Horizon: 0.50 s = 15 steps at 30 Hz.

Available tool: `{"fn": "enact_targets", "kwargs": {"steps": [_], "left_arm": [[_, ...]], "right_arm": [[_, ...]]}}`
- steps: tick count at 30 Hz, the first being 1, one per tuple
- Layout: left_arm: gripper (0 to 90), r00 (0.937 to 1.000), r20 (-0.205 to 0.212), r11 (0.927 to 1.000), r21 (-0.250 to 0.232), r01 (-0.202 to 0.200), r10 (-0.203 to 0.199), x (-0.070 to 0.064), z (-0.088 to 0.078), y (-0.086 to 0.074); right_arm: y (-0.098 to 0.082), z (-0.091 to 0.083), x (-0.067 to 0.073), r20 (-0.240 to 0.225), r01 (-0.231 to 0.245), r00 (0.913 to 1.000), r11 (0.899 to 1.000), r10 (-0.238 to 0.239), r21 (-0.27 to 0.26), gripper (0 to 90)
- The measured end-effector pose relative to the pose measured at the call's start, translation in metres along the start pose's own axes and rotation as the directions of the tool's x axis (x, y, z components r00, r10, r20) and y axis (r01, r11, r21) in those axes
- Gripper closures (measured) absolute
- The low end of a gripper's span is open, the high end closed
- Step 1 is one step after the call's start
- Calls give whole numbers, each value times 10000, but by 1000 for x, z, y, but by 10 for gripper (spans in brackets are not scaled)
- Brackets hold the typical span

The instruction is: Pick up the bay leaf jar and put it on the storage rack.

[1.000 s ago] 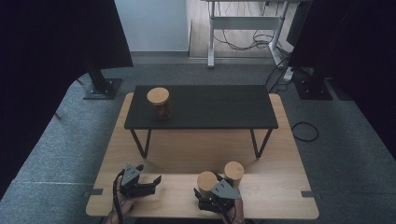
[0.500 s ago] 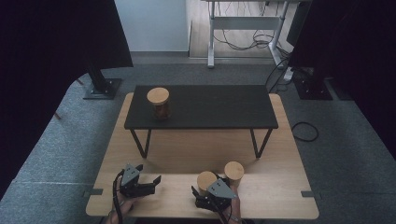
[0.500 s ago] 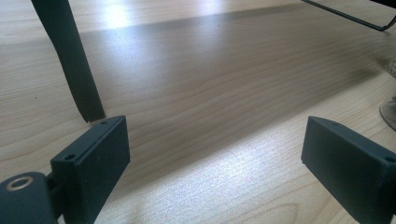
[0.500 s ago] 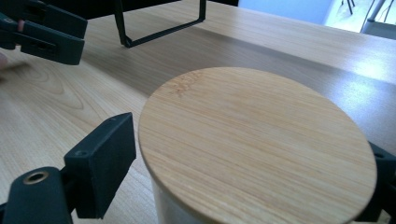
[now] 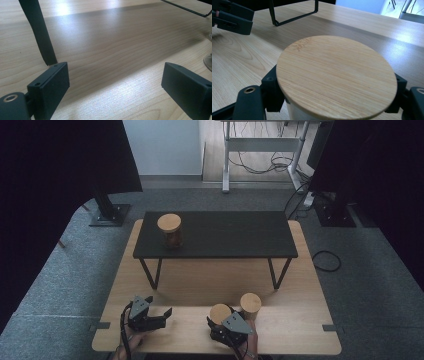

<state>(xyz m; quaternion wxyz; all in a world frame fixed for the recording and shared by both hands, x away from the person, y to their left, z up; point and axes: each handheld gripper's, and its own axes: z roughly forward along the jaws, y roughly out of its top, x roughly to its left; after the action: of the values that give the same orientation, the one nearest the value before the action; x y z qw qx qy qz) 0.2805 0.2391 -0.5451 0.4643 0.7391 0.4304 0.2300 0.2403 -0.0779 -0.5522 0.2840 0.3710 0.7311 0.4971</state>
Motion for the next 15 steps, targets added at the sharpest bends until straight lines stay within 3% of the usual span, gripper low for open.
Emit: {"fn": "enact_targets", "kwargs": {"steps": [15], "left_arm": [[73,10000,-41,10000,-27,7,-7,2,-1,0]], "right_arm": [[1,-3,-3,-144,-106,9998,9996,103,-246,251]]}}
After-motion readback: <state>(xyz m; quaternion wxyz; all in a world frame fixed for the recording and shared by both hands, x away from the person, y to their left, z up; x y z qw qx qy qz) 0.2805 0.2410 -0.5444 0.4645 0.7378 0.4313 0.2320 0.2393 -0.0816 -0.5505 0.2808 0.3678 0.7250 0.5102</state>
